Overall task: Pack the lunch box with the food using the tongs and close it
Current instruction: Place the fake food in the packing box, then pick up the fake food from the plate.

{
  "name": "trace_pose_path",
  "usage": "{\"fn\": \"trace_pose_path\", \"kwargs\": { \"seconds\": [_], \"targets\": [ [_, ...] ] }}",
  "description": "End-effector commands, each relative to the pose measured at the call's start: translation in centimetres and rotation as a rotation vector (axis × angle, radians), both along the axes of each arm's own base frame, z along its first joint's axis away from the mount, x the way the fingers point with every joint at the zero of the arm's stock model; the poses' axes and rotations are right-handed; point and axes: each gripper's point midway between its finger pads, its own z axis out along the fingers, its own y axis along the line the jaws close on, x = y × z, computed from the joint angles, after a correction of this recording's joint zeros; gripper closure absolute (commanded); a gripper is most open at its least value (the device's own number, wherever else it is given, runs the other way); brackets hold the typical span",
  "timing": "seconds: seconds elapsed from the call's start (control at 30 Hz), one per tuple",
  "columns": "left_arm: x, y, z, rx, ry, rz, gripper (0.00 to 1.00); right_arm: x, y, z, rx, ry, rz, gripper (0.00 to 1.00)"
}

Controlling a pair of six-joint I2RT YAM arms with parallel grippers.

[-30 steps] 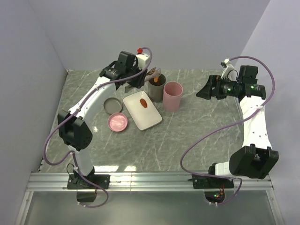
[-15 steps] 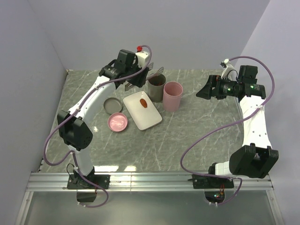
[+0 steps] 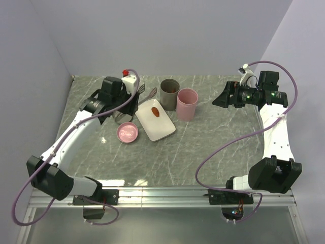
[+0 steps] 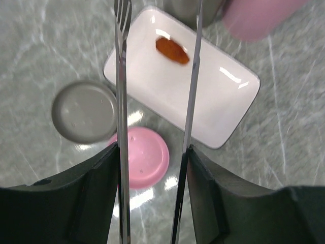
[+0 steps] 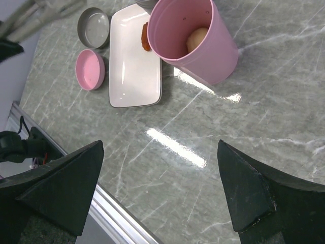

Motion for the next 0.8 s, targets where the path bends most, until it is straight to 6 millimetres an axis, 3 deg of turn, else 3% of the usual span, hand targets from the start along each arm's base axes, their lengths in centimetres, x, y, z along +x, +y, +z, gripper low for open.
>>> {"fn": "trace_pose_path", "kwargs": {
  "seconds": [0.0,0.23,0.47,0.77],
  "targets": [
    [-0.6,0.5,-2.3,-0.006,0.029,0.05,0.43,0.2,-0.2,1.8,-0.009,-0.062,-0.006,0.0],
    [-1.2,0.7,-5.7,0.021,0.119,0.1,0.43,-0.1,-0.3,1.6,-0.021,-0.064,-0.011,0.0],
    [-2.1,-1.8,-7.7,0.041,0.134,0.093,0.42,0.1,-0.3,1.5,-0.02,-0.058,-0.012,0.0],
    [-0.9,-3.2,-10.3,0.076,0.185,0.141,0.43,0.0,-0.4,1.2,-0.024,-0.052,-0.011,0.0]
  ]
}}
